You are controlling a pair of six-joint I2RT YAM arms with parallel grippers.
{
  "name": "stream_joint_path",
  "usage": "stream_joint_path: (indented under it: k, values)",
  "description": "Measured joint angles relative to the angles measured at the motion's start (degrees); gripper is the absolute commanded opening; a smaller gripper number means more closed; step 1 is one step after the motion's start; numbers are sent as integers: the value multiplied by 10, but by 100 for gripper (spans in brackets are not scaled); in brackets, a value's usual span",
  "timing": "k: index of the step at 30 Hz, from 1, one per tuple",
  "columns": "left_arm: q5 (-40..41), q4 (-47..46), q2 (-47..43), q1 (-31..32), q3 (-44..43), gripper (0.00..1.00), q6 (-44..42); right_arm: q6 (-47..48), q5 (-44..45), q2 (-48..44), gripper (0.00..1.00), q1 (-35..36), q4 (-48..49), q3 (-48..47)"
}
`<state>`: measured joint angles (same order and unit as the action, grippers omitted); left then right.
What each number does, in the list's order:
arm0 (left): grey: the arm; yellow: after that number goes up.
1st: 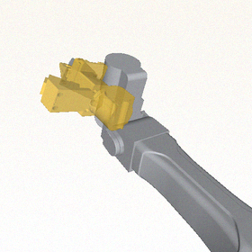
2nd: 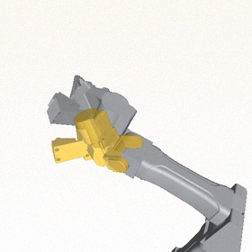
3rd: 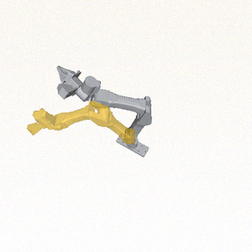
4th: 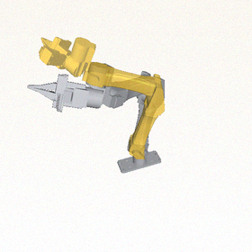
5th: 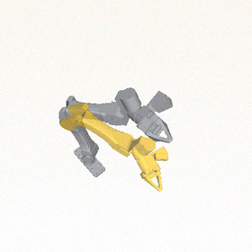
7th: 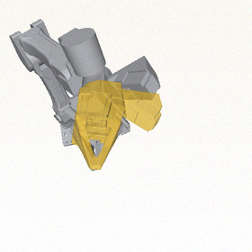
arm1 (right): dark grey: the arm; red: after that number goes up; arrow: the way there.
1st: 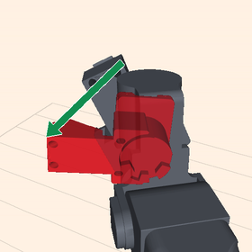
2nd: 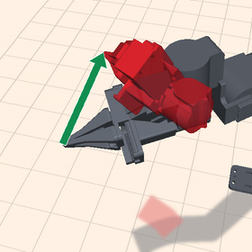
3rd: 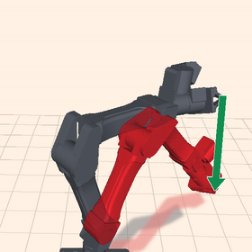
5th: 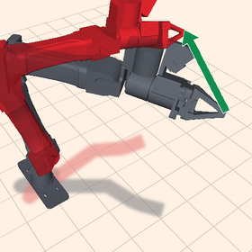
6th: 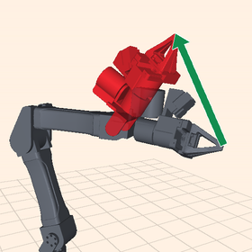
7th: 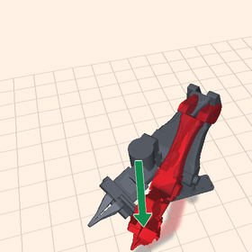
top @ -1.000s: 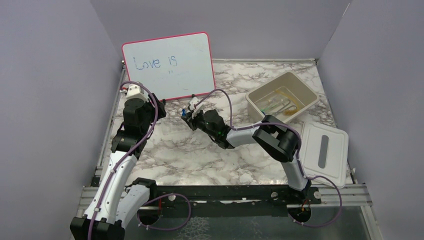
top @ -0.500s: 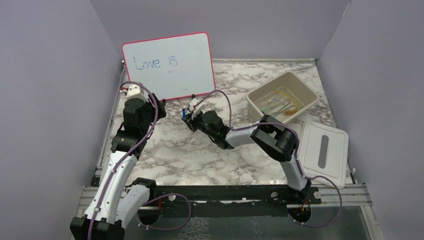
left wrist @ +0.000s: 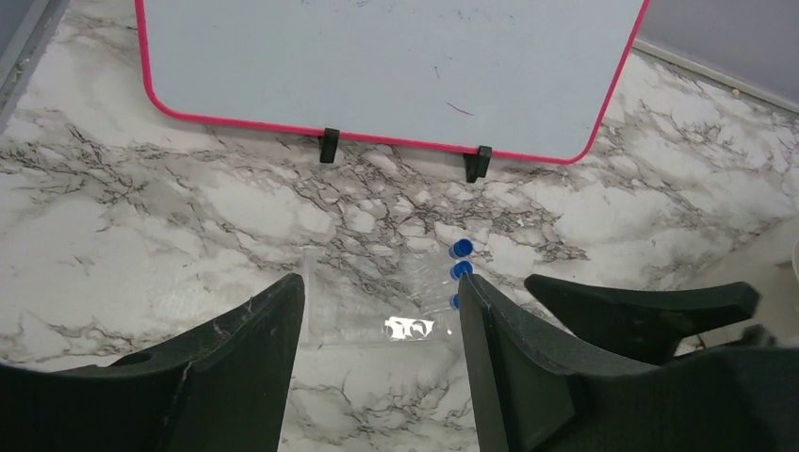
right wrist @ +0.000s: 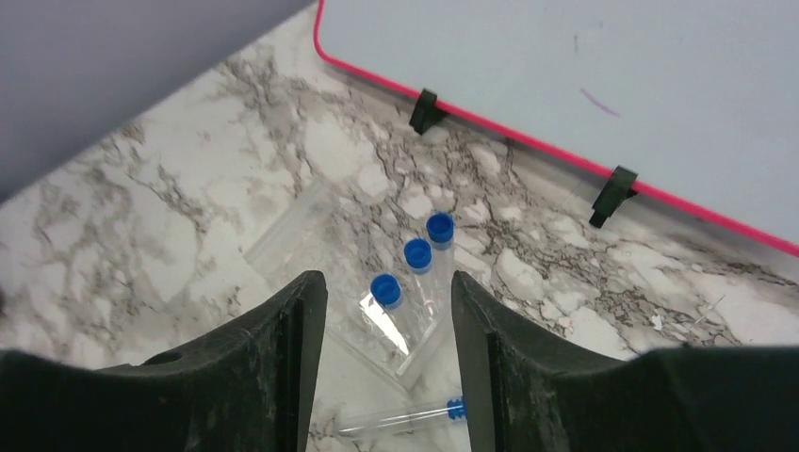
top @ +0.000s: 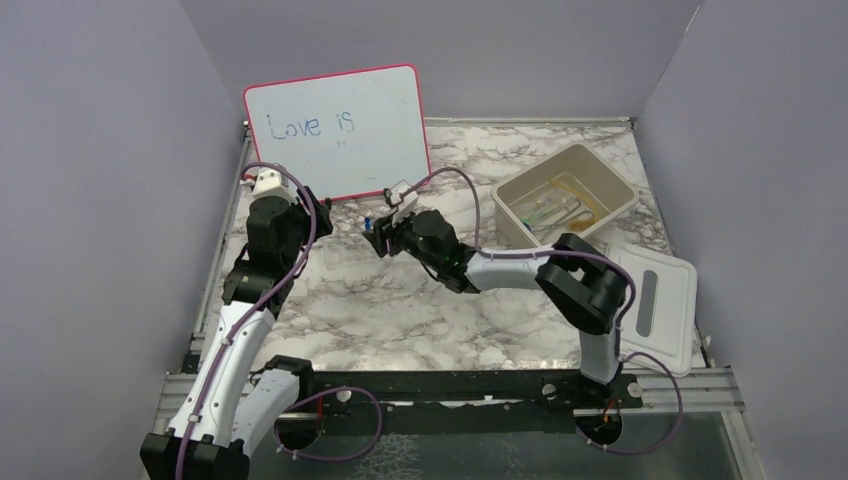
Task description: Organize the chemistry lab equipment
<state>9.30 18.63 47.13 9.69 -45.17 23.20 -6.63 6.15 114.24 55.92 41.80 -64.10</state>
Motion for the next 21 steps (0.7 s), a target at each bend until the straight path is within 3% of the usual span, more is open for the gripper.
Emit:
stream_joint_path:
  k: [4, 8, 15, 21]
  values:
    - [-2, 1, 0, 0, 0, 66, 0, -47, 19, -70, 55, 0, -53, 0]
    - [-9, 4, 0, 0, 0, 67, 2, -136, 50, -93, 50, -5, -165, -39]
    - [-40, 8, -17, 0, 3, 67, 12, -312, 81, -40, 45, -24, -414, -130]
    - [-65, 9, -35, 0, 19, 67, 15, -369, 96, 20, 43, -30, -527, -165]
